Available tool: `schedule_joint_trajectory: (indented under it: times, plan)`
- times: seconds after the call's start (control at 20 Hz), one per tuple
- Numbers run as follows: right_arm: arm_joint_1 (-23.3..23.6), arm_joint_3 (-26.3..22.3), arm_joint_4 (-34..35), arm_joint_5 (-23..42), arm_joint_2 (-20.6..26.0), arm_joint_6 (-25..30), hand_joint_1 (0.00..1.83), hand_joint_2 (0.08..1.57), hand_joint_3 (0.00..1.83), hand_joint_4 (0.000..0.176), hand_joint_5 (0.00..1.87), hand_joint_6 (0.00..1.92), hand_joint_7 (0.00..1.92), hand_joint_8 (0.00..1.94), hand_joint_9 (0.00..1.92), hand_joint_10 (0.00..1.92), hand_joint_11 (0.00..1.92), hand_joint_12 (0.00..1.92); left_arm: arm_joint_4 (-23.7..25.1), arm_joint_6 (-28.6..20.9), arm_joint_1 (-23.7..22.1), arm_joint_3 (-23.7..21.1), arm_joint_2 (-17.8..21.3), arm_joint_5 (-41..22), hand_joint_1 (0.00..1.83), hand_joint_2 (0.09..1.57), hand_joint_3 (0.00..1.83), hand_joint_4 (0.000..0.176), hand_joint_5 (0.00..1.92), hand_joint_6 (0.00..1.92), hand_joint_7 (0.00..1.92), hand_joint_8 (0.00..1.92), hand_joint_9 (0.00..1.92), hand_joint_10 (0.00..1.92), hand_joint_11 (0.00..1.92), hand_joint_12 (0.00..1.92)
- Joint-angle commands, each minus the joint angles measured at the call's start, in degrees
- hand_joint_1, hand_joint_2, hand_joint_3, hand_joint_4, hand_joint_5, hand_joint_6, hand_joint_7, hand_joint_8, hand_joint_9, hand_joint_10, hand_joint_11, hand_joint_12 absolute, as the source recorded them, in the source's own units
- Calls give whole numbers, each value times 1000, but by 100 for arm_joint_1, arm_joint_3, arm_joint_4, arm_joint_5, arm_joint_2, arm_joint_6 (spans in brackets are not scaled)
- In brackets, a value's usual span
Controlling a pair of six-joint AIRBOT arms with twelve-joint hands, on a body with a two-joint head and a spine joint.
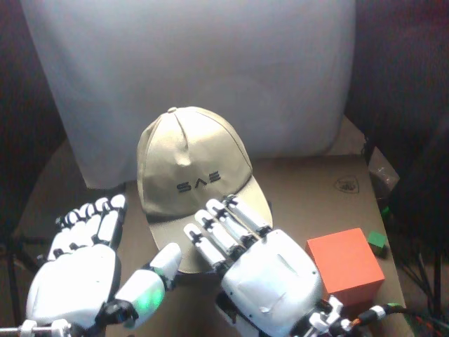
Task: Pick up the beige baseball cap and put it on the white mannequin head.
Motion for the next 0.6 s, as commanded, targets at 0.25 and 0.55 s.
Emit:
schedule_joint_trajectory:
  times: [0.25, 0.55]
  plan:
    - [-47, -534, -151, 619, 305, 13, 414, 1049, 0, 22, 95, 2, 60, 3, 10, 3, 0, 257, 203, 170, -60, -184, 215, -635, 0, 1166, 0, 0, 43, 1, 20, 4, 0, 0, 2, 3]
    - [439, -1995, 708, -233, 1528, 681, 413, 1058, 2, 20, 143, 6, 118, 4, 66, 7, 0, 501, -276, 954, -369, -648, 536, -595, 0, 1181, 6, 0, 72, 8, 17, 3, 0, 0, 0, 0]
